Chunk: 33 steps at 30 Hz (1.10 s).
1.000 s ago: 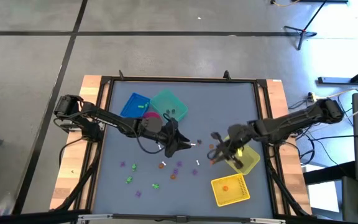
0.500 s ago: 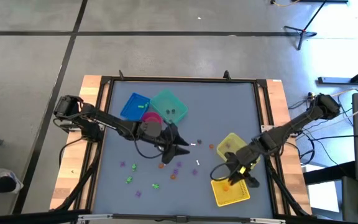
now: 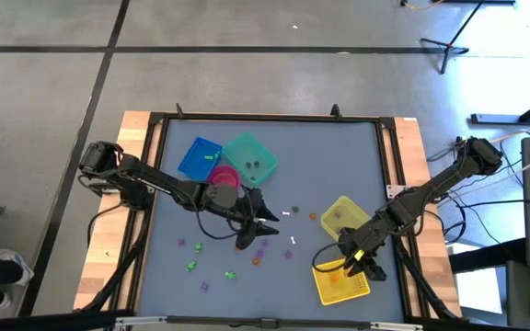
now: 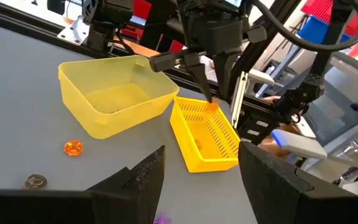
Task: Sort Halloween decoration
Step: Put the orange pumpkin toy into the yellow bin, then put the purple spider toy into the yellow bin
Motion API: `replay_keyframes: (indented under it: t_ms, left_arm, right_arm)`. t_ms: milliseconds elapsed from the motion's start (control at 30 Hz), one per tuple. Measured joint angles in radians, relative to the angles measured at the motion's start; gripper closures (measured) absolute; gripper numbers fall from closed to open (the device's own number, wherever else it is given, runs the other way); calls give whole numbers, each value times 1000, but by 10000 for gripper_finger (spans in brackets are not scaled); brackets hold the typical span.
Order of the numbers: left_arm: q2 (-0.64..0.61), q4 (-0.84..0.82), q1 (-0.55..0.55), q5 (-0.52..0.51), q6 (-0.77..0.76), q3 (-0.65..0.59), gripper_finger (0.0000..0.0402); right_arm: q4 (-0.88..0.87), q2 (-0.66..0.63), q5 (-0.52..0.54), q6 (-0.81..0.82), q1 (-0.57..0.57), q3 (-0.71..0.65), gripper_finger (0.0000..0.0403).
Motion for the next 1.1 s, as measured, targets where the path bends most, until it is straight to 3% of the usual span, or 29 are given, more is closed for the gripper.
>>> replay_keyframes:
  t_ms: [267, 700, 867, 1100]
  left_arm:
    - [0, -1, 0, -18, 0, 0, 214]
    - [0, -118, 0, -129, 36, 0, 214]
    - [1, -137, 0, -157, 97, 0, 214]
    - [1, -156, 1, -242, 162, 0, 214]
  right_arm:
    - [-12, 0, 41, -3, 0, 0, 241]
    - [-22, 0, 120, -5, 0, 0, 242]
    - [-30, -3, 92, -12, -33, 4, 242]
    - [-156, -42, 144, -211, -133, 95, 242]
